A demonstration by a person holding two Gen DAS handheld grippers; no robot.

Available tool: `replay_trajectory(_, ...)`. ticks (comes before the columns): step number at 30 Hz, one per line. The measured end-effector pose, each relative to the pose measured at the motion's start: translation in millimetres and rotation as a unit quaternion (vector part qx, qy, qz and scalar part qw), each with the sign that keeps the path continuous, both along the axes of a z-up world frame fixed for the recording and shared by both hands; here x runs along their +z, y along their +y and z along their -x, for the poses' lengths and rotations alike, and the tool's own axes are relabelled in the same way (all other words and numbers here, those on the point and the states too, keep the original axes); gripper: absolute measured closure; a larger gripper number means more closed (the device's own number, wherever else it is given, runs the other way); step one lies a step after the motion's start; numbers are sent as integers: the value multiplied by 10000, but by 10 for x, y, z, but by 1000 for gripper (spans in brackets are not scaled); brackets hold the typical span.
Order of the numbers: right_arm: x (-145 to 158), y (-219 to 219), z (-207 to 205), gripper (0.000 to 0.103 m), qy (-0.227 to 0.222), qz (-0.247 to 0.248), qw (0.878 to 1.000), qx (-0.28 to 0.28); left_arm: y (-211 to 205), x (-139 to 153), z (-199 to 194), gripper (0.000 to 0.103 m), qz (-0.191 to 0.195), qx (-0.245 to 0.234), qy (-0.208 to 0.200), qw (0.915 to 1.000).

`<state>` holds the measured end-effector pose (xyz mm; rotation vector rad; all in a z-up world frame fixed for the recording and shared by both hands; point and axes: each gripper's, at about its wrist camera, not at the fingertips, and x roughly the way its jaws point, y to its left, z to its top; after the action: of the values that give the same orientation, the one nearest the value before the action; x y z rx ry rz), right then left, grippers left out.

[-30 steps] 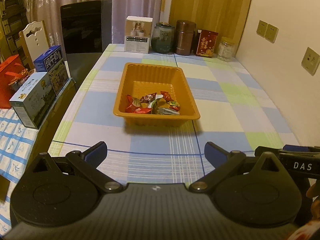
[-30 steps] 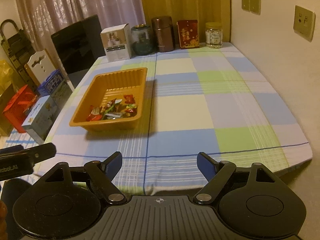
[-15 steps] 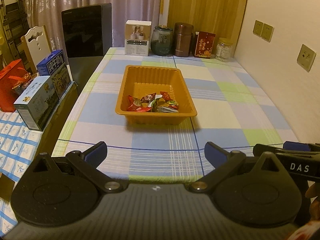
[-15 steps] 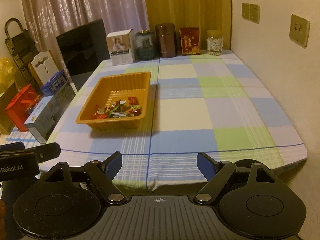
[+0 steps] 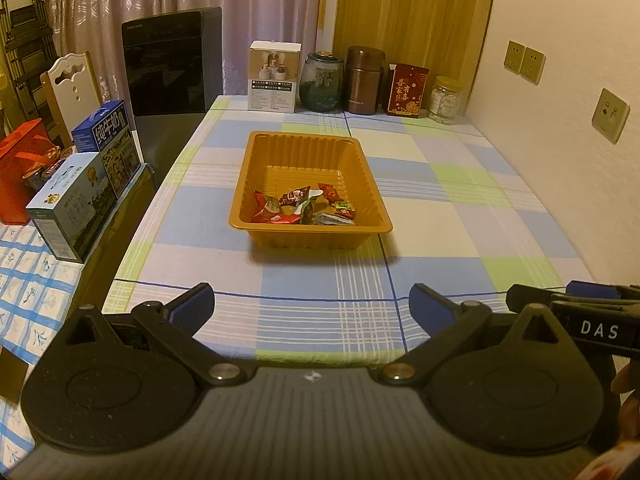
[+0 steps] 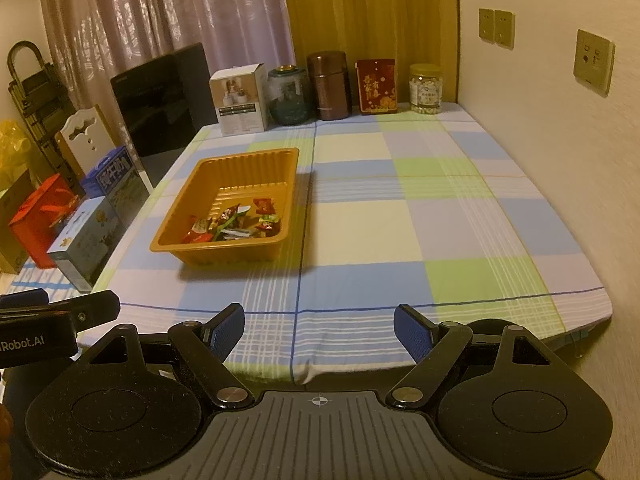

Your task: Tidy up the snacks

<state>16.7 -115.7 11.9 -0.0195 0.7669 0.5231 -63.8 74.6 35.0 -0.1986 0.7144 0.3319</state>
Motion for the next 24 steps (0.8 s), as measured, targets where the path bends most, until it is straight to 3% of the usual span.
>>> replay_trajectory(24, 0, 1, -5, 21, -1, 10, 10000, 9, 14, -7, 1, 0, 4, 15, -2, 10000)
